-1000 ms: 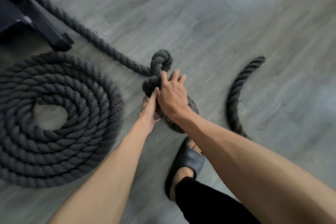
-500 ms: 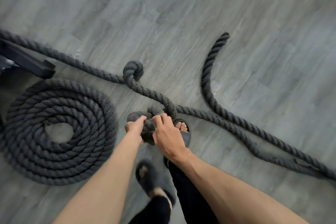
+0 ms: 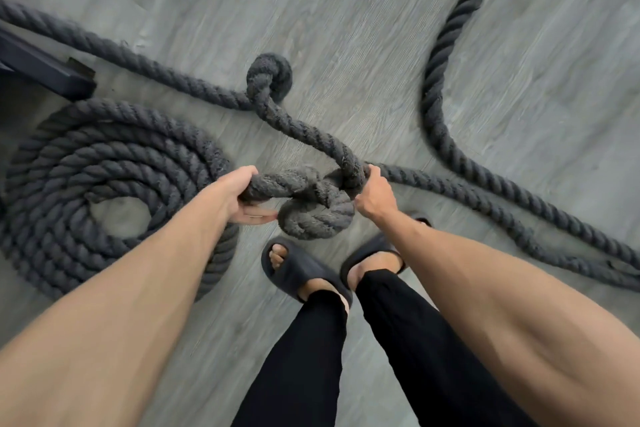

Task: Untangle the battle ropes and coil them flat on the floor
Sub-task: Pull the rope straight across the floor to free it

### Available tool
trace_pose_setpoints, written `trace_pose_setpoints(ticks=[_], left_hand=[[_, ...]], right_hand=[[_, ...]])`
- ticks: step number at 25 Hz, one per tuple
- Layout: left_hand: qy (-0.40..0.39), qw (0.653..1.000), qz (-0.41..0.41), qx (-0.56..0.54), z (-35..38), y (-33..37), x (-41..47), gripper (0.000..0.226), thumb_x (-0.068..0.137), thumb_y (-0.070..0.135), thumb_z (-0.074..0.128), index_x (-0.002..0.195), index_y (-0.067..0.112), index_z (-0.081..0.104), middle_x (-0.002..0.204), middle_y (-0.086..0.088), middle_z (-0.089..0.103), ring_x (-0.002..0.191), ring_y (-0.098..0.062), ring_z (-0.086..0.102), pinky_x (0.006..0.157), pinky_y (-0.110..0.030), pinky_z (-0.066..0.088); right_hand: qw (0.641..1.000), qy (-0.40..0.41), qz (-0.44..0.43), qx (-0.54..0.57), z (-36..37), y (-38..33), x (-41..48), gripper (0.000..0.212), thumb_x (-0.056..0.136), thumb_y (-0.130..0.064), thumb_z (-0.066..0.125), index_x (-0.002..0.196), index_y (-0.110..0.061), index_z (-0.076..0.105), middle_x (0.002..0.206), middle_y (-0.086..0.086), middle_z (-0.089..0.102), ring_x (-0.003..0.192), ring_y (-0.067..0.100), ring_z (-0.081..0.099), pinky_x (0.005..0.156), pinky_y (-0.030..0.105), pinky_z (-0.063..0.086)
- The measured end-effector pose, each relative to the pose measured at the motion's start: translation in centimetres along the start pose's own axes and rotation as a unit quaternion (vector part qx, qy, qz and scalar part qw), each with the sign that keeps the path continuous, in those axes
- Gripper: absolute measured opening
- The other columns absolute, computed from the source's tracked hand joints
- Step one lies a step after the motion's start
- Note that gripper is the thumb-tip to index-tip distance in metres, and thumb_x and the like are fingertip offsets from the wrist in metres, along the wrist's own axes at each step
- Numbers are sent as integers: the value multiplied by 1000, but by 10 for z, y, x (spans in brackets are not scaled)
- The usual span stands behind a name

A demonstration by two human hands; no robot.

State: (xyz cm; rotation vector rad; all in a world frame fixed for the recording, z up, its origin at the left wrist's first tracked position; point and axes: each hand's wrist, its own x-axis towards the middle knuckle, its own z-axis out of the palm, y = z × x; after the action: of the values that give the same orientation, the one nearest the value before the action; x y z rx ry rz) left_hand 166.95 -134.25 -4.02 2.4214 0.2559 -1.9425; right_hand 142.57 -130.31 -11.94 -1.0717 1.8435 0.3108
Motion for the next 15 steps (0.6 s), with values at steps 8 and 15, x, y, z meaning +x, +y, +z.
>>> trace_pose_setpoints(ticks=[8,15], left_hand=[[314,912,262,5,21,43,91,54,95,44,44,141,14,40,142,-15,44,127,-35,47,103,-43,40],[370,615,598,357,61,40,91,21,88,24,45,98,19,62,103,-5,59,103,-25,51,92,-38,35]], right_hand=[[906,96,-170,-374,42,56,94,86,76,-21,74,151,-14,31,143,18,38,131,38,37,110,48,33],[935,120,-234,-239,55,59,94,27,89,-22,60,110,-6,53,109,16,56,101,35,53,86,44,38]])
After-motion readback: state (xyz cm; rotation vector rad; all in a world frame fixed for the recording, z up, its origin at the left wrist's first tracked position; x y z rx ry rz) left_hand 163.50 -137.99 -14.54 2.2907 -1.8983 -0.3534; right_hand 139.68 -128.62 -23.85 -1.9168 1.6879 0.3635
